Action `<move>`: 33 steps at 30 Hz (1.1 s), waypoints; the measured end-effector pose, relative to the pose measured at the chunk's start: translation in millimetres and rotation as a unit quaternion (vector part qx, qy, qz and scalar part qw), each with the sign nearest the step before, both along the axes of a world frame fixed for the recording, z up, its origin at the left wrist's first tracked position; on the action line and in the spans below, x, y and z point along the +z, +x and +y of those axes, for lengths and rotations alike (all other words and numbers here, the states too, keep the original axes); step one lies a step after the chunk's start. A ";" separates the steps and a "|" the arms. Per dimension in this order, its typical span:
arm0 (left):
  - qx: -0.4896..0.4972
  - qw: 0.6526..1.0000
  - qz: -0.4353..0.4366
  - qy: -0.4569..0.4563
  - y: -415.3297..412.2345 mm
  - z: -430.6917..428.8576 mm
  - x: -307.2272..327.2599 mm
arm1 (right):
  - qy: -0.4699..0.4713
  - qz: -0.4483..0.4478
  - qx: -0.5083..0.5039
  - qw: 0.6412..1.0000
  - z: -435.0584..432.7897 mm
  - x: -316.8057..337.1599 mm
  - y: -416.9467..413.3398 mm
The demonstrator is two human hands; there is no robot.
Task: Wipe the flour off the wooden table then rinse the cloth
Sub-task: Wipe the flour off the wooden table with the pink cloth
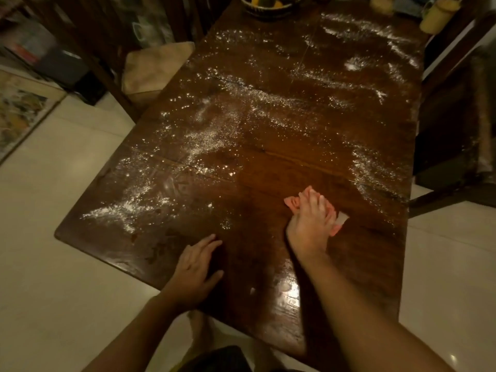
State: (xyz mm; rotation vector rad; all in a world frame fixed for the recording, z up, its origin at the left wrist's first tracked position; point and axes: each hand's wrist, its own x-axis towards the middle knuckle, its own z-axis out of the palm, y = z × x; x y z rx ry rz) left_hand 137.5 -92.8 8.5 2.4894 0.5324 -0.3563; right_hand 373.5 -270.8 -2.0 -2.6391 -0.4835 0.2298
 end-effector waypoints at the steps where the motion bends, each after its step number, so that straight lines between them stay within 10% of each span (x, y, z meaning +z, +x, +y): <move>1: 0.017 1.000 0.014 0.007 -14.0 13.0 1.9 | -0.011 -0.010 0.010 1.000 20.3 2.4 -20.9; 3: 0.041 0.998 0.034 0.022 -37.4 36.2 3.5 | -0.037 -0.053 0.172 0.983 48.2 0.6 -57.3; 7: 0.060 0.996 0.055 0.047 -62.0 80.4 2.8 | 0.004 0.019 0.540 0.841 41.7 -4.1 -85.8; 10: 0.035 0.996 0.070 0.042 -67.6 93.7 -5.2 | 0.020 -0.013 0.517 0.856 15.8 -6.2 -57.3; 13: 0.026 0.996 0.074 0.044 -69.4 91.5 -12.1 | 0.010 -0.019 0.241 0.970 18.1 -6.5 -30.3; 16: 0.021 0.996 0.084 0.030 -68.4 94.6 -11.6 | -0.018 -0.027 0.009 0.999 73.8 2.8 -53.4; 19: 0.014 0.995 0.093 0.020 -67.6 95.6 -9.9 | 0.076 -0.064 0.228 0.969 106.5 8.8 -96.9; 24: 0.016 0.997 0.068 0.023 -70.0 90.1 -11.0 | -0.051 0.044 0.513 0.856 37.9 10.3 -157.1; 28: -0.023 0.995 0.092 0.031 -66.1 94.3 -7.3 | -0.079 0.001 0.381 0.921 -41.5 14.6 -146.4; 31: -0.039 0.991 0.124 0.027 -61.1 94.8 -1.2 | -0.042 -0.028 0.052 0.997 -69.7 5.6 -148.8; 33: -0.043 0.990 0.135 0.023 -59.1 94.9 1.1 | -0.026 -0.019 -0.182 0.983 -44.3 1.4 -158.9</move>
